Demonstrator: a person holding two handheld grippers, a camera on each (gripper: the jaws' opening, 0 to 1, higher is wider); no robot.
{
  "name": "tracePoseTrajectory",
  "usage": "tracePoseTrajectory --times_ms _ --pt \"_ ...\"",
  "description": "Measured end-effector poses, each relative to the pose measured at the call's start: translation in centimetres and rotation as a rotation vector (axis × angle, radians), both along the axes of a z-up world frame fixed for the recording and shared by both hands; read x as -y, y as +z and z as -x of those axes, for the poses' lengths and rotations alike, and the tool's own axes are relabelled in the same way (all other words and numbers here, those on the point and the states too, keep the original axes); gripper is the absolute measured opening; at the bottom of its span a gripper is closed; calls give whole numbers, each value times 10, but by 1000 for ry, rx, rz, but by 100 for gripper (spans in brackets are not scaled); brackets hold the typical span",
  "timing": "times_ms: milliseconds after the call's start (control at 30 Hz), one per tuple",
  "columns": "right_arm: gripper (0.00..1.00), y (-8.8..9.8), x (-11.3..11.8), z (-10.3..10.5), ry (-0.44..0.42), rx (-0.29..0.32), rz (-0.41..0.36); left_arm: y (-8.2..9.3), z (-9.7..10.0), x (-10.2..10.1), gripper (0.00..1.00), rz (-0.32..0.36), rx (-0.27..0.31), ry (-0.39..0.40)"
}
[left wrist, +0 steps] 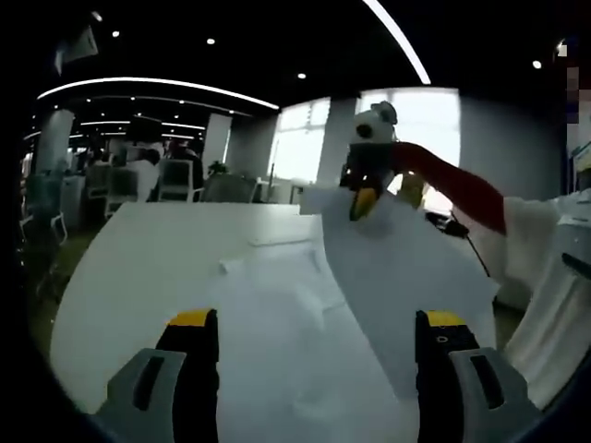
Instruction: Organize the stack of printing papers by aligning and flattening the scattered papers on the table
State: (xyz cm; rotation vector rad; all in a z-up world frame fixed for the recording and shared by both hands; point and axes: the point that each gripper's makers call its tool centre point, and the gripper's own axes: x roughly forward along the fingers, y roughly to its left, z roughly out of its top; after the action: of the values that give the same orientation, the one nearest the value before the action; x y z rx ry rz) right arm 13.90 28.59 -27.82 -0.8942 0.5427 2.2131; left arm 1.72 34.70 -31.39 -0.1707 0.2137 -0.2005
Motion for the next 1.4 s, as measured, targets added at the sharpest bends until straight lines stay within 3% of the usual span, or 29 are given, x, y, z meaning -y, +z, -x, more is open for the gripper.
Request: tracePoseTrajectory --times_ms 300,733,1400 --pt "4 1 -9 4 8 -14 -3 -5 -7 -5 90 7 -8 -3" --pt "4 0 -5 13 15 -3 7 -11 -19 -4 91 28 -35 -23" --pt "4 5 -2 23 39 8 -11 -6 -41 15 93 63 -43 -77"
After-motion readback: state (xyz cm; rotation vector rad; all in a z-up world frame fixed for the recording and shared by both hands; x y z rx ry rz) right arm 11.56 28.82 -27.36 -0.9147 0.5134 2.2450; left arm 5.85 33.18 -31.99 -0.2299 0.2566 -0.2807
